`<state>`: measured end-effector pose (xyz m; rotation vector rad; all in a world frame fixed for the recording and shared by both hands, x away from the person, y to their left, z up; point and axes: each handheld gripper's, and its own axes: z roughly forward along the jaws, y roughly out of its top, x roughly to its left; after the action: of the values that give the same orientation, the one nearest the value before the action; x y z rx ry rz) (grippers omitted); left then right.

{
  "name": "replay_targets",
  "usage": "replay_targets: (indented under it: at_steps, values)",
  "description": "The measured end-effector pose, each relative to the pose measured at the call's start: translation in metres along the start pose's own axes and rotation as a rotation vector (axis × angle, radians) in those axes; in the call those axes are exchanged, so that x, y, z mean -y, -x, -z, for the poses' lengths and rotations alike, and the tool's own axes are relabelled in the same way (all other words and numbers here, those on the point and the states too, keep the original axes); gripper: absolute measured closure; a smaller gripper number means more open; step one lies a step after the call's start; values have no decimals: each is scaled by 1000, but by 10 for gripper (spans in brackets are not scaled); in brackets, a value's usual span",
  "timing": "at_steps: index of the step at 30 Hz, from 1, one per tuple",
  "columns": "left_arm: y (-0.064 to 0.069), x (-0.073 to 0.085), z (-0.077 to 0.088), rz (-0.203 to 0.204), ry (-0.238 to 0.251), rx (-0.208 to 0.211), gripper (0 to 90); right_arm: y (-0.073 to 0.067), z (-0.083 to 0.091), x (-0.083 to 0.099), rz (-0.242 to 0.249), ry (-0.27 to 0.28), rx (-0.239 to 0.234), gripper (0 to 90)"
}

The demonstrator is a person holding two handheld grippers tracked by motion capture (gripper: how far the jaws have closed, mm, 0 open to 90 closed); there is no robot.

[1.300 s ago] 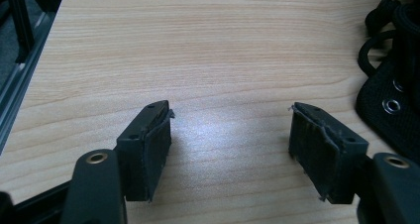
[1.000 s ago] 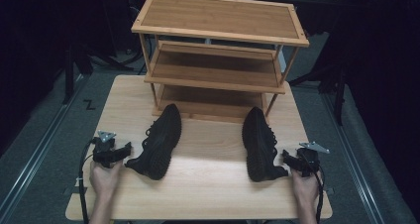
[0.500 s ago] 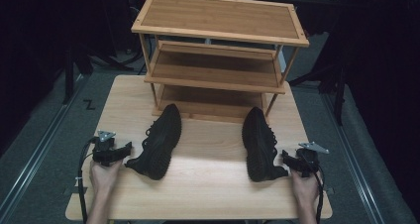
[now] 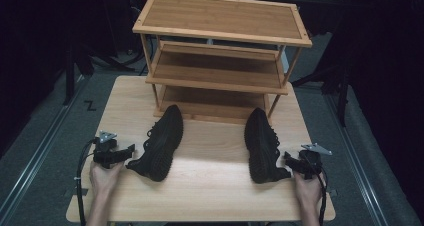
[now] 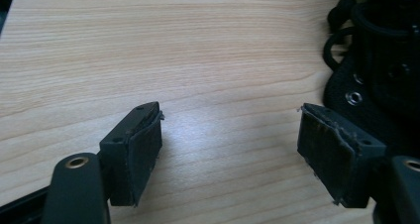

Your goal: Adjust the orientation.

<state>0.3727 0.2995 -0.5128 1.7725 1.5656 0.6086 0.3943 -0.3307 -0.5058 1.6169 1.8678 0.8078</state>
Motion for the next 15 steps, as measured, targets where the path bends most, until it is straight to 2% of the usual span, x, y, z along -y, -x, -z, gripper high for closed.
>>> replay_targets:
  at_steps: [10, 15]
  values:
    - [2, -3, 11, 6, 50, 46, 267, 0, 0, 0, 0, -1, -1, 335]
    - [4, -3, 11, -4, 37, 65, 267, -1, 0, 0, 1, -1, -1, 335]
